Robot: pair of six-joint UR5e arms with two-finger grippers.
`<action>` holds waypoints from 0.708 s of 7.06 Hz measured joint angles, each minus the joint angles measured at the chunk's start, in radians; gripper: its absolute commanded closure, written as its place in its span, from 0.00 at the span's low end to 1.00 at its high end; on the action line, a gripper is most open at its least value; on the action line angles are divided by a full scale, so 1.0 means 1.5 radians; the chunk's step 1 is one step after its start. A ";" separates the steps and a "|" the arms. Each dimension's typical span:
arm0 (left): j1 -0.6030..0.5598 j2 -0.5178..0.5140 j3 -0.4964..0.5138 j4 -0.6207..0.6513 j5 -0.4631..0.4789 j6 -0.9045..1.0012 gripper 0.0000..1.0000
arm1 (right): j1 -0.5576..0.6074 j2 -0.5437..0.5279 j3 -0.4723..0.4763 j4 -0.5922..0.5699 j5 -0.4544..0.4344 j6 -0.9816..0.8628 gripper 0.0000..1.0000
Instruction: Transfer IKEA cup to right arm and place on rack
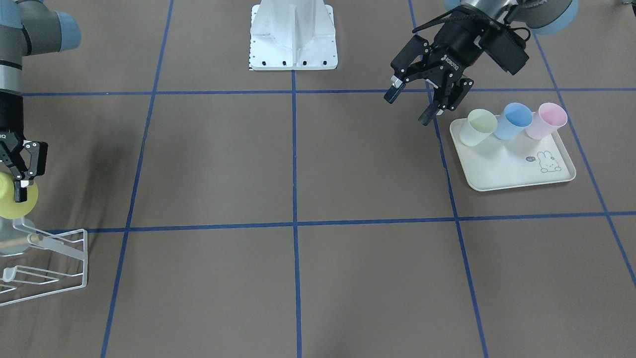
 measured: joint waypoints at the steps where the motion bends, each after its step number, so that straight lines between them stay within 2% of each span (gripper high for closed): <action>1: 0.000 0.000 0.000 0.000 0.000 -0.001 0.00 | 0.000 0.009 -0.017 0.000 0.000 -0.001 1.00; 5: 0.001 0.001 -0.001 -0.001 0.001 -0.005 0.00 | 0.001 0.029 -0.051 0.001 0.000 0.002 1.00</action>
